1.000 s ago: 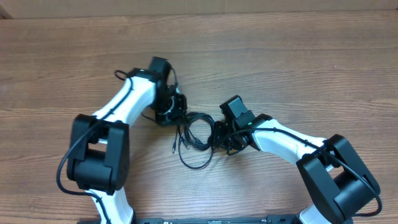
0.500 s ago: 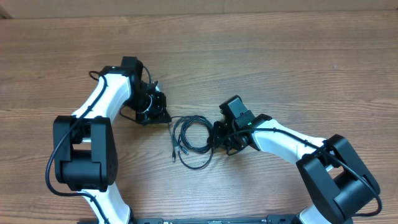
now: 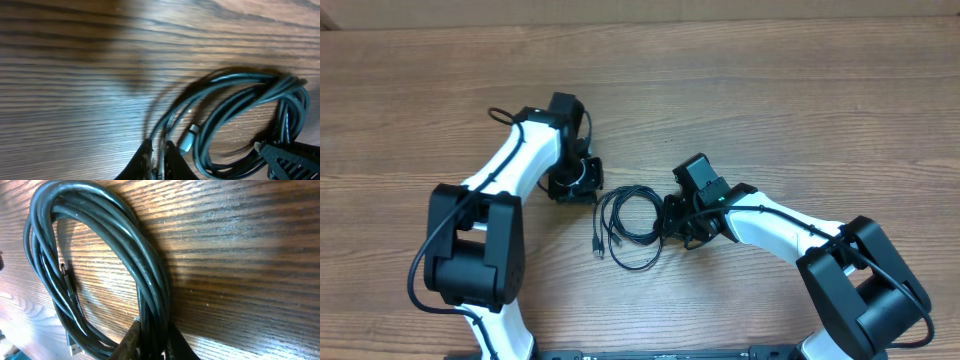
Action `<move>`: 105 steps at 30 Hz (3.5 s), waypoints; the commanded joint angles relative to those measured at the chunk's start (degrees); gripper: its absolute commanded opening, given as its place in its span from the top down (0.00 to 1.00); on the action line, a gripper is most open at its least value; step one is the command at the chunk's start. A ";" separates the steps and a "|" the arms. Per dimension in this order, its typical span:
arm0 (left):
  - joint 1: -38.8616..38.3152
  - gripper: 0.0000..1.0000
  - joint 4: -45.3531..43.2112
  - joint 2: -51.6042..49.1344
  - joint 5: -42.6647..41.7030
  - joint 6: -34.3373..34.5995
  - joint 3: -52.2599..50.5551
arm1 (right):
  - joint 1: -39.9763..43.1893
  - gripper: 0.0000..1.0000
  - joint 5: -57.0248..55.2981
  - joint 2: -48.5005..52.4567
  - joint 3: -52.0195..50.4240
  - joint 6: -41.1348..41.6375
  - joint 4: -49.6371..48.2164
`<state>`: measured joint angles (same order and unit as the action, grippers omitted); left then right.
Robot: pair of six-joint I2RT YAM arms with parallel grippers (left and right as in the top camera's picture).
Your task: Untangle cables
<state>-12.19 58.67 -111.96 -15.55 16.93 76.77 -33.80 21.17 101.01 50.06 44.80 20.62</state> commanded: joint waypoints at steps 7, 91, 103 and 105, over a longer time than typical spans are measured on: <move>-4.11 0.89 -0.02 0.70 0.98 2.84 0.72 | 0.00 0.89 -0.15 0.44 -0.35 -0.26 -0.22; -8.37 0.84 -9.70 1.40 22.86 9.05 -15.30 | 0.00 0.75 -0.13 0.44 -0.35 -0.24 0.42; -8.39 0.89 -15.69 1.40 27.58 9.03 -15.96 | 0.00 0.75 -0.11 0.44 -0.35 -0.26 0.70; -8.41 0.90 -15.76 1.40 27.56 9.05 -15.98 | 0.00 0.69 -0.11 0.44 -0.35 -0.26 0.70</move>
<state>-21.30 43.88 -107.13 9.76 25.76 63.51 -33.80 21.69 101.01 50.06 44.69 20.99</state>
